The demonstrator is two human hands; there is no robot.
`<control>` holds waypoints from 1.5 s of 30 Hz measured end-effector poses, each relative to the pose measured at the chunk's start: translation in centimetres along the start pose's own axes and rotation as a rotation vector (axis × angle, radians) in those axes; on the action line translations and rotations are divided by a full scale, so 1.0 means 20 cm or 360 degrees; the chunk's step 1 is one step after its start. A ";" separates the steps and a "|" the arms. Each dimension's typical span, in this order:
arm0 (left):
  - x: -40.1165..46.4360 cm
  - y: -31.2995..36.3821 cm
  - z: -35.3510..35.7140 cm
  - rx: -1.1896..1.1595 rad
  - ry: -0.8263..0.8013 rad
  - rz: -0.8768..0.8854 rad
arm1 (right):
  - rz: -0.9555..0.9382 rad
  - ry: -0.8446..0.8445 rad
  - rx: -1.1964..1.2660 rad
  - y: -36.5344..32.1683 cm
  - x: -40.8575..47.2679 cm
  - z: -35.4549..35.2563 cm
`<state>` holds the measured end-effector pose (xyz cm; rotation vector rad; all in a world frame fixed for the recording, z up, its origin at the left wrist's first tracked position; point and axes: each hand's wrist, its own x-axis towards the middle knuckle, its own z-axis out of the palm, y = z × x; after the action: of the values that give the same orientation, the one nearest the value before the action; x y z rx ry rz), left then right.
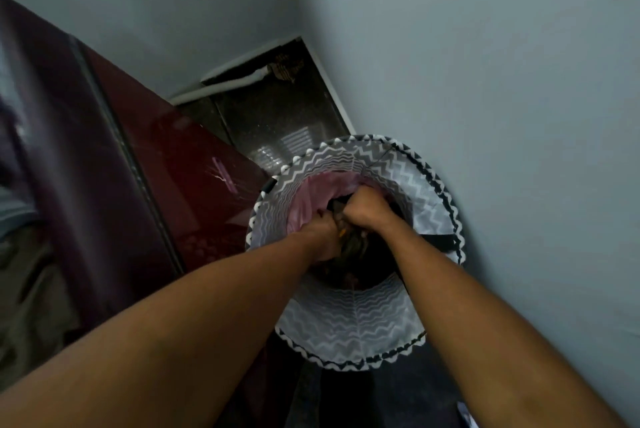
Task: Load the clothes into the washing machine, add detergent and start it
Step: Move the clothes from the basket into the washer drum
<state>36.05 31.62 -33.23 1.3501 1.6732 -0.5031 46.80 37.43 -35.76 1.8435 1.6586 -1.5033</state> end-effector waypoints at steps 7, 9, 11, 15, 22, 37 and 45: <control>-0.35 0.05 -0.37 -0.0402 0.0280 0.0033 | -0.0058 0.0096 0.0156 -0.36 -0.29 -0.31; -0.45 0.07 -0.46 -0.0422 0.0369 0.0123 | -0.0074 0.0146 0.0197 -0.45 -0.38 -0.37; -0.54 0.06 -0.54 -0.0448 0.0428 0.0196 | -0.0102 0.0183 0.0234 -0.53 -0.49 -0.42; -0.72 0.02 -0.71 -0.0576 0.0495 0.0228 | -0.0149 0.0051 0.0359 -0.66 -0.67 -0.53; -1.03 -0.09 -0.86 -0.0897 0.0700 0.0353 | -0.0178 -0.0142 0.1130 -0.79 -0.90 -0.61; -1.57 -0.61 -1.00 -0.1964 0.1297 0.0330 | -0.0574 -0.0709 -0.0140 -1.35 -1.21 -0.30; -1.77 -0.98 -0.92 -0.1724 0.1594 0.0285 | -0.0857 -0.0513 0.0149 -1.75 -1.31 0.00</control>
<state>10.72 19.85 1.34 0.8673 2.0071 1.2410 22.01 33.28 0.02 1.1436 2.0348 -1.9834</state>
